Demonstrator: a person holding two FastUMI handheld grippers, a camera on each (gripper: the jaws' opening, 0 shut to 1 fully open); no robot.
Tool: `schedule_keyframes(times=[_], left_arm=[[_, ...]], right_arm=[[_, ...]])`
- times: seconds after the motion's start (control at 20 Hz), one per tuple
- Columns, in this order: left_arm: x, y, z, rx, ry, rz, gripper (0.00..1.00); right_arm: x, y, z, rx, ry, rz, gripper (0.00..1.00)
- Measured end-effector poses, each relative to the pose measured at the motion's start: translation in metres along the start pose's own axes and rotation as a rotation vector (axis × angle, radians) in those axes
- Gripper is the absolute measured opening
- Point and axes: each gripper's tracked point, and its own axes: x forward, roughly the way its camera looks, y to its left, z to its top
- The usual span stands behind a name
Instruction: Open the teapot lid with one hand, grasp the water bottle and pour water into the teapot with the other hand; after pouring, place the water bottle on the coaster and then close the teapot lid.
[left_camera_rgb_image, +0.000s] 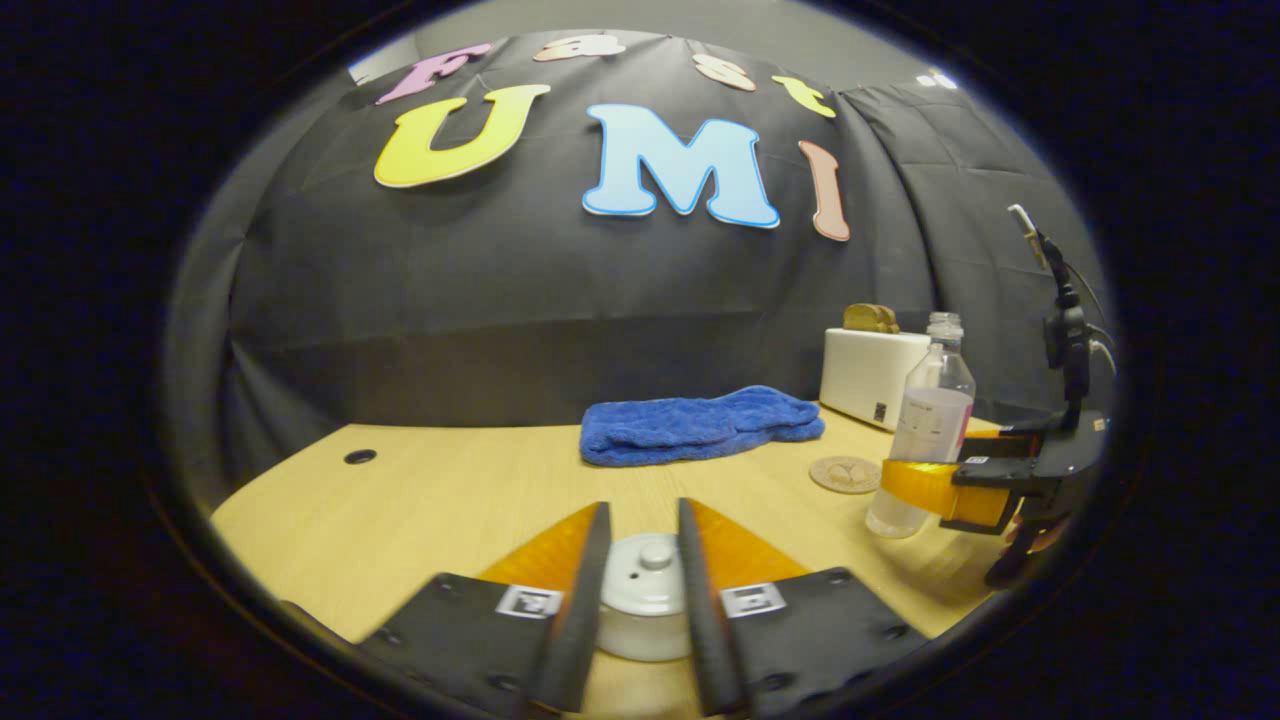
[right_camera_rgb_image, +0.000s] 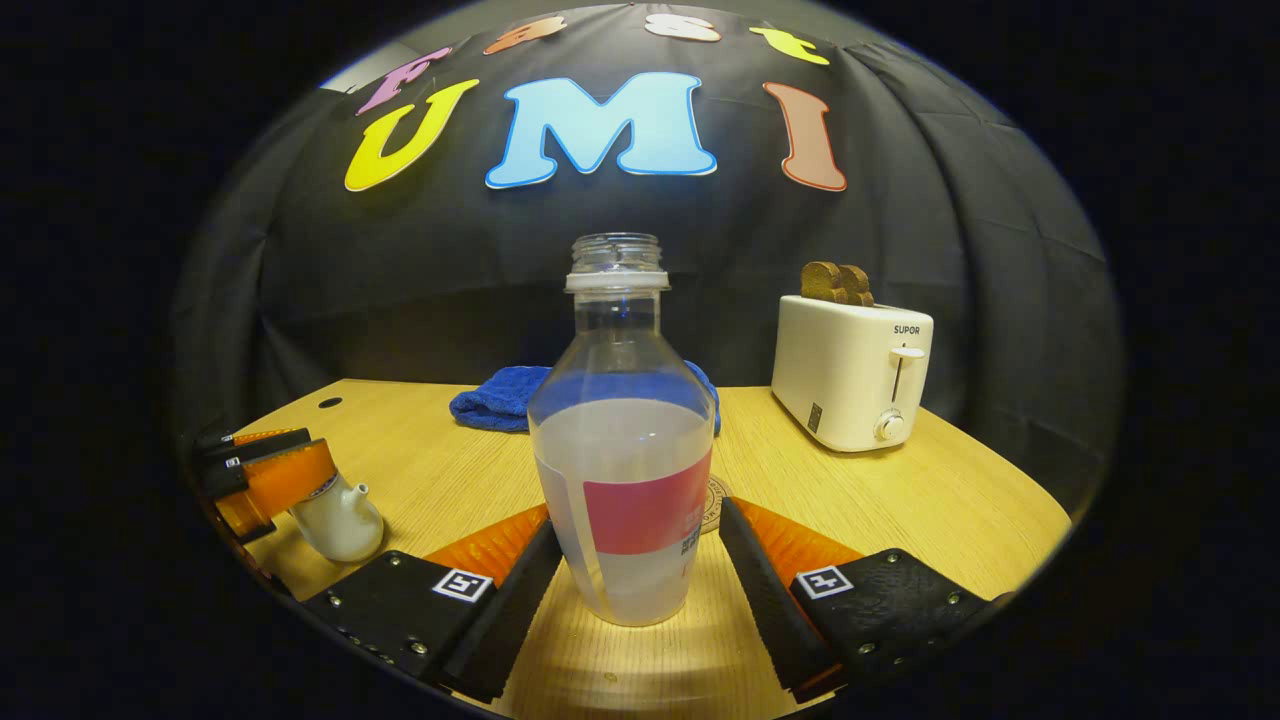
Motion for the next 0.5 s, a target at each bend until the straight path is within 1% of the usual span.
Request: schedule_keyframes(times=[0.05,0.1,0.15,0.2,0.25,0.3,0.35,0.4,0.45,0.5], left_arm=[[-0.0019,-0.0009,-0.0007,0.007,0.005,0.003,0.36],[-0.0019,-0.0019,-0.0009,0.016,0.008,0.007,0.36],[-0.0014,-0.0012,-0.0002,0.02,0.005,0.009,0.36],[-0.0015,-0.0007,0.0002,0.021,0.006,0.01,0.36],[-0.0029,-0.0042,0.0028,0.011,-0.009,-0.002,0.3],[-0.0068,-0.0025,0.0056,0.007,-0.015,0.012,0.25],[-0.0023,-0.0021,0.0002,0.018,-0.005,0.01,0.19],[-0.0015,-0.0018,0.0026,0.014,-0.009,0.007,0.2],[-0.001,-0.0047,0.0038,0.006,-0.02,-0.006,0.16],[-0.0036,-0.004,0.0055,-0.005,-0.03,-0.012,0.2]], right_arm=[[0.0002,0.0007,0.0001,0.0,0.002,0.006,0.95],[0.0009,0.0001,-0.001,0.004,0.007,0.003,0.95],[0.0003,-0.0017,-0.0017,0.007,0.008,0.001,0.8],[0.0017,-0.0016,-0.0016,0.011,0.011,0.005,0.78],[0.0022,-0.0011,-0.0017,0.014,0.013,0.006,0.78],[0.0014,-0.0019,-0.0025,0.015,0.015,0.006,0.78],[0.0011,-0.0015,-0.0017,0.013,0.017,0.005,0.78],[0.0011,-0.0017,-0.0023,0.01,0.016,0.001,0.78],[-0.0008,-0.0016,-0.0015,0.005,0.015,0.0,0.78],[0.0008,-0.0018,-0.0027,0.002,0.016,0.0,0.76]])
